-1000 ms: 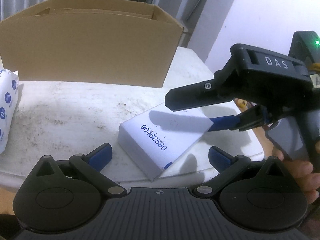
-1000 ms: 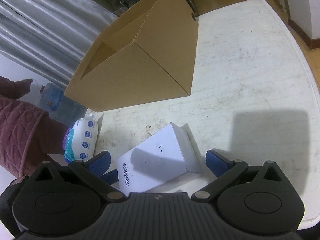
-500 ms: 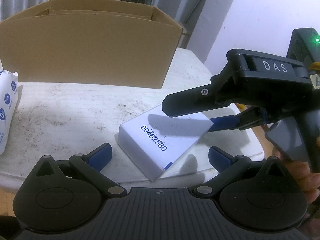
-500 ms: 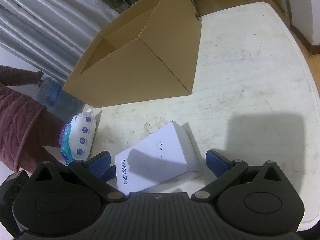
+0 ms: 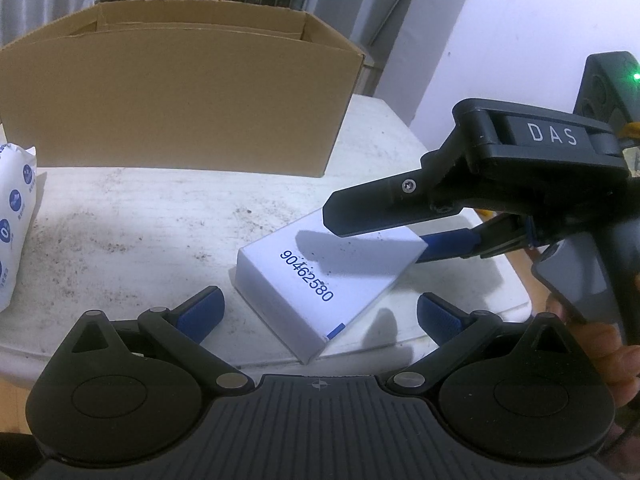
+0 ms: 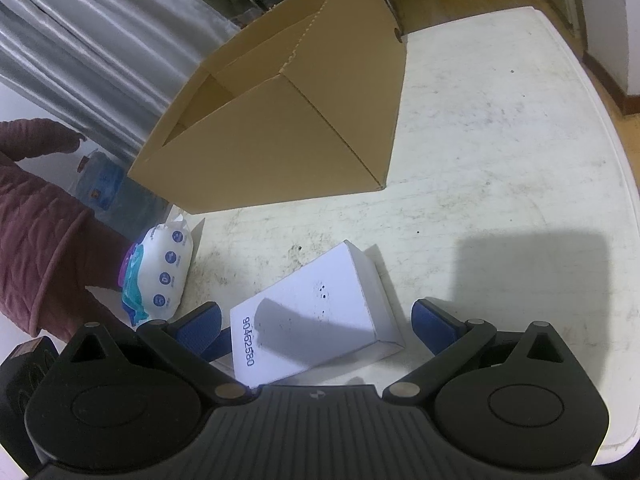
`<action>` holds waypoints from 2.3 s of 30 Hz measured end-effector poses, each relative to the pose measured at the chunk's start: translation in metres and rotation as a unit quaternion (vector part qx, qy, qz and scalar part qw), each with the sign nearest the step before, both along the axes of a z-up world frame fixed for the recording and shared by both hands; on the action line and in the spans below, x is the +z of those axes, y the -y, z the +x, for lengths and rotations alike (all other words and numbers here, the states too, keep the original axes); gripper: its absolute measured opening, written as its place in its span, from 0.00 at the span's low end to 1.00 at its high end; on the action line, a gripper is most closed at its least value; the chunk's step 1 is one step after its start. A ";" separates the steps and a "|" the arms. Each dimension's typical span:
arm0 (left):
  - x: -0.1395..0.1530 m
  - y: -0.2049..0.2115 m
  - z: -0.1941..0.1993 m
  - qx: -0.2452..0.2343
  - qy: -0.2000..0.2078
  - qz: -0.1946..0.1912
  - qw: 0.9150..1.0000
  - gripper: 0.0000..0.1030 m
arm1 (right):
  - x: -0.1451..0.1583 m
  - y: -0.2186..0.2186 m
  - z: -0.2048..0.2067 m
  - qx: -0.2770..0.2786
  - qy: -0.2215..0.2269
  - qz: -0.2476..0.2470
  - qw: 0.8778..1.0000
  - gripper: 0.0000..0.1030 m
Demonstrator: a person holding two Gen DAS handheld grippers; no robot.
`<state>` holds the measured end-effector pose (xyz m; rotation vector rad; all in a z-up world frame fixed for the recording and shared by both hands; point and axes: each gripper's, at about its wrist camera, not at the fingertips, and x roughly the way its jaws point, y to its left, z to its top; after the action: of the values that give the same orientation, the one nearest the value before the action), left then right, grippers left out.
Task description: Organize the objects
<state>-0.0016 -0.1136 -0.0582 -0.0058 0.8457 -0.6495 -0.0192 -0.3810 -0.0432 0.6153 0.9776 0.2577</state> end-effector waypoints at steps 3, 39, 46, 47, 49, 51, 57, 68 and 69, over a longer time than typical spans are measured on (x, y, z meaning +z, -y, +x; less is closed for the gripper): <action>0.001 -0.001 0.000 0.001 0.000 0.000 1.000 1.00 | -0.001 0.001 0.001 0.001 0.001 0.000 1.000 1.00; -0.003 0.010 -0.009 -0.005 0.018 0.018 1.000 0.92 | 0.007 0.000 0.000 -0.023 0.007 -0.015 1.000 0.96; -0.003 0.022 -0.008 0.003 0.036 0.064 0.997 0.74 | 0.005 0.001 -0.004 -0.024 0.011 -0.036 0.999 0.74; -0.003 0.022 -0.008 0.006 0.035 0.067 0.997 0.72 | 0.004 0.002 -0.004 -0.023 0.010 -0.036 0.999 0.70; -0.003 0.023 -0.007 0.012 0.037 0.071 0.997 0.70 | 0.000 0.002 -0.002 -0.019 0.006 -0.030 0.999 0.66; -0.002 0.024 -0.006 0.014 0.035 0.073 0.997 0.69 | -0.002 0.003 -0.003 -0.013 0.009 -0.026 1.000 0.62; 0.001 0.025 -0.005 0.026 0.027 0.079 0.996 0.67 | 0.000 -0.002 -0.006 -0.007 0.013 -0.032 0.999 0.59; 0.005 0.028 -0.021 0.029 0.010 0.086 0.996 0.68 | 0.002 -0.002 -0.025 0.002 0.019 -0.041 0.999 0.58; 0.004 0.028 -0.020 0.029 0.010 0.089 0.996 0.71 | 0.002 -0.002 -0.024 0.000 0.019 -0.040 0.999 0.58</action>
<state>-0.0221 -0.1419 -0.0543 0.1371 0.8787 -0.5179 -0.0435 -0.3793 -0.0416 0.5346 0.9465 0.2283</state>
